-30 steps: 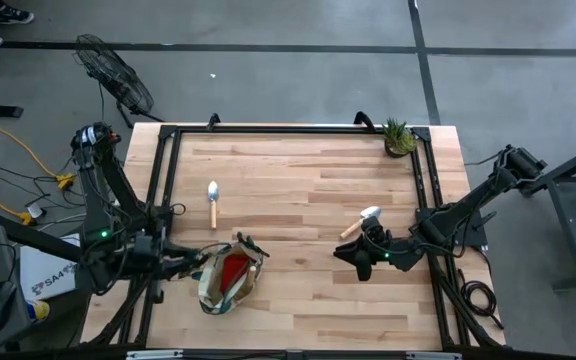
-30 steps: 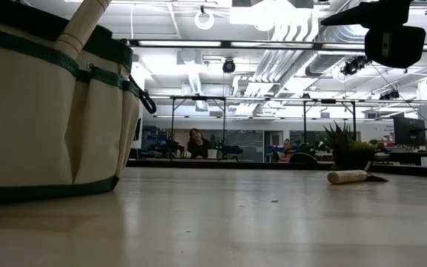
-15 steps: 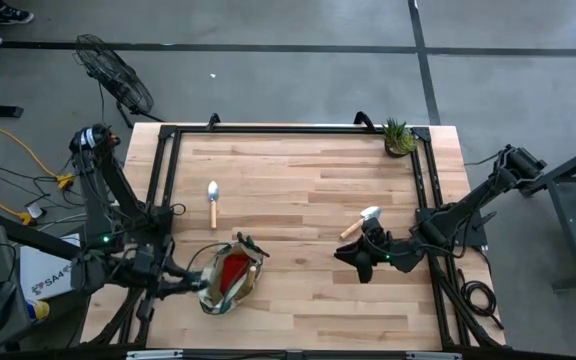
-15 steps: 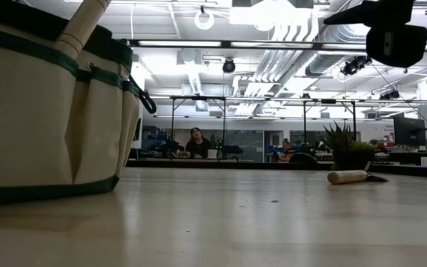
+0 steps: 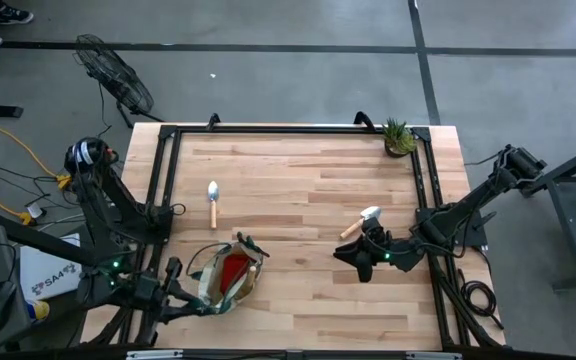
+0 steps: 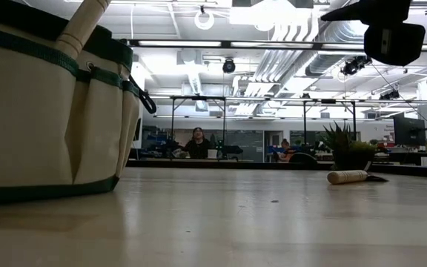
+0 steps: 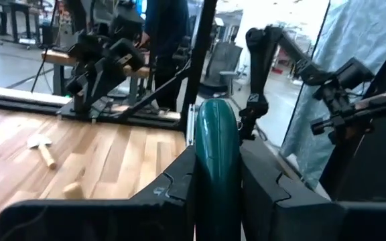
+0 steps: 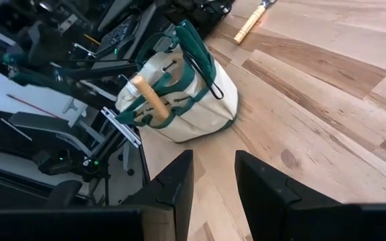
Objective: Pick & Place Garden tools in Gardening bag
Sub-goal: Put the shear scissor into the gardening bag
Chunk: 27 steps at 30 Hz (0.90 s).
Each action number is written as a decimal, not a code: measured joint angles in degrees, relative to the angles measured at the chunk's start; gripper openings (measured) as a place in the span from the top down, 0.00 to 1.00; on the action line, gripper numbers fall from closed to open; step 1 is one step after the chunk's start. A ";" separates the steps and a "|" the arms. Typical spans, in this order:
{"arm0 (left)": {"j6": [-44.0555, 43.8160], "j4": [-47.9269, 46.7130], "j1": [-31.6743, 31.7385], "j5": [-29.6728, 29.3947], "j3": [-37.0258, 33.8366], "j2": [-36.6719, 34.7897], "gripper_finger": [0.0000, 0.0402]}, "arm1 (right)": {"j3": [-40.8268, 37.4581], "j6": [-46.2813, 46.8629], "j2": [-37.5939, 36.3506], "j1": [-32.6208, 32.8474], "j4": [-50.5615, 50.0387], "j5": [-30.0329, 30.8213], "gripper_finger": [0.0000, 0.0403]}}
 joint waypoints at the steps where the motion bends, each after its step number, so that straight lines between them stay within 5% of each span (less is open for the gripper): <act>1: 0.83 1.73 0.02 0.69 -0.01 0.59 0.83 | 0.00 -0.06 0.00 0.00 0.33 -0.07 0.75; 11: 10.34 19.98 4.15 17.17 -0.02 6.68 0.83 | 0.00 -0.56 0.00 0.02 0.67 -2.92 0.75; 20: 10.19 21.05 11.21 35.86 -0.04 8.31 0.83 | 0.00 -3.97 0.00 0.37 0.67 -6.38 0.75; 27: 9.95 23.88 11.58 39.76 -3.88 8.33 0.83 | 0.00 -6.19 0.00 0.76 0.65 -6.24 0.75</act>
